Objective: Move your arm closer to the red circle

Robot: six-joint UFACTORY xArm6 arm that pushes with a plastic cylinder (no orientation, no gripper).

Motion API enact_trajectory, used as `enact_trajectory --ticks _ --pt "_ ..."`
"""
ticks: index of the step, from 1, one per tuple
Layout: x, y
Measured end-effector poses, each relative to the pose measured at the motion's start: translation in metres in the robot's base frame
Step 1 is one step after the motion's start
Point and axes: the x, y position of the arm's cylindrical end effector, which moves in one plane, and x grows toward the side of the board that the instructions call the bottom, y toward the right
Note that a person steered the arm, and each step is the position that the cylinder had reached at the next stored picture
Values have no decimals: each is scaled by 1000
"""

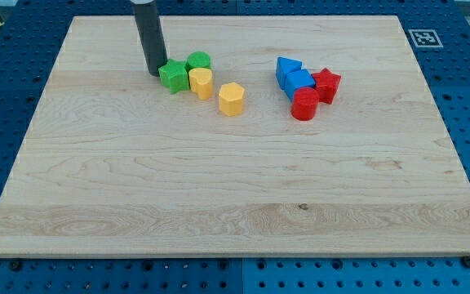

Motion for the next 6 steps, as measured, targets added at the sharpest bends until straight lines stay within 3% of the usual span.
enact_trajectory --ticks 2,3,5,6 --pt "15 -15" --pt "49 -6" --pt "107 71" --pt "107 122"
